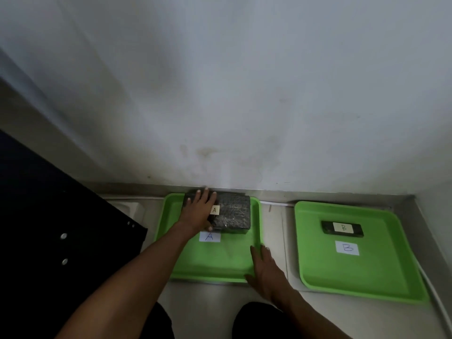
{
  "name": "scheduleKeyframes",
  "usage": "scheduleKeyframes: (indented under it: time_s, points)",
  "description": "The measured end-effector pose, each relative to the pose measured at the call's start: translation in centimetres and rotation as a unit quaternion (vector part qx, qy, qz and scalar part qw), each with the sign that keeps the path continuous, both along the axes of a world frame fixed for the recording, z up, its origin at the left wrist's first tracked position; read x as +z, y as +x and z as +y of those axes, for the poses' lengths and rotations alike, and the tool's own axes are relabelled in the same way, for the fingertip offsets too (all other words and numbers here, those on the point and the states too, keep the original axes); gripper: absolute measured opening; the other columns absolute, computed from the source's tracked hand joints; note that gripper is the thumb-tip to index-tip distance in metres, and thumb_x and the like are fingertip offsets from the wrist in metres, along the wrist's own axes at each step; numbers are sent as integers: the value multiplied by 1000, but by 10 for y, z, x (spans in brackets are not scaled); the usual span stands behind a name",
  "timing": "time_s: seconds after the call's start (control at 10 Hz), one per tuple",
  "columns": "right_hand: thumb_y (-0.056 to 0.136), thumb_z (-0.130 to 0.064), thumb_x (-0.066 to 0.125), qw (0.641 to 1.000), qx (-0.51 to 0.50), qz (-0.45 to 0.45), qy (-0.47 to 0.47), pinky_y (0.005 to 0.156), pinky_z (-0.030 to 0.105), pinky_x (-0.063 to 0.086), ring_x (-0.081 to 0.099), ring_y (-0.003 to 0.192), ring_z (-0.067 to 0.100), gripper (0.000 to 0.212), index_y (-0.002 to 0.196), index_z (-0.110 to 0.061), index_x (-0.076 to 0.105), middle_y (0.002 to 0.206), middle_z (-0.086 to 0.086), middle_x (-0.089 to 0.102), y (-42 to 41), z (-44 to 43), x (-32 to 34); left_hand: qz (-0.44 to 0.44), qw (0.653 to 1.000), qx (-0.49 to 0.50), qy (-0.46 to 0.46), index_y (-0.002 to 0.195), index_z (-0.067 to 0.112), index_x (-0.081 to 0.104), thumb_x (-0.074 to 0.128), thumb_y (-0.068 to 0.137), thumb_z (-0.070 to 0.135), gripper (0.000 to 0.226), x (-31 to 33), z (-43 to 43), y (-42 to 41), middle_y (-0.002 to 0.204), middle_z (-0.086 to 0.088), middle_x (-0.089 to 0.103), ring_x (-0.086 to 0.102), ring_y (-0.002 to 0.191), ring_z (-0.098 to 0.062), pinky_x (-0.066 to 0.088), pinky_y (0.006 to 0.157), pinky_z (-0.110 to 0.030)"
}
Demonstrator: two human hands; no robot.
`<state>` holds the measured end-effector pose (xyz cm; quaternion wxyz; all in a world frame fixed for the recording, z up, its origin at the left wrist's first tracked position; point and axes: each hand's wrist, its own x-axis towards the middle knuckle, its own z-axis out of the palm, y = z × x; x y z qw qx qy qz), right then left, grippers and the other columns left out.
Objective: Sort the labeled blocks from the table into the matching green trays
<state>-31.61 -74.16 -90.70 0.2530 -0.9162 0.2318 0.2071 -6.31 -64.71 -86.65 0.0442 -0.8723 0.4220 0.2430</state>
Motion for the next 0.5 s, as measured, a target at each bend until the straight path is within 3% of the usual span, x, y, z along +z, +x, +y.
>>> scheduleKeyframes:
  time_s: [0.3,0.5]
  points:
    - [96,-33,54,996,-23,-69,-49,118,48,27,12,148,42,74,151,-11,11,159,29,8,2,8,74,-84,993,-11,-86,155,12,20,57,97,30,71,75,41,-33,165,-17,12,15,152,-36,22,120,-55]
    - [97,-35,52,991,-11,-90,-96,120,49,25,15,147,40,72,151,-10,12,159,27,12,-2,12,148,-101,990,-39,-95,154,12,22,55,98,31,67,141,61,-59,164,-18,17,20,150,-38,30,118,-57]
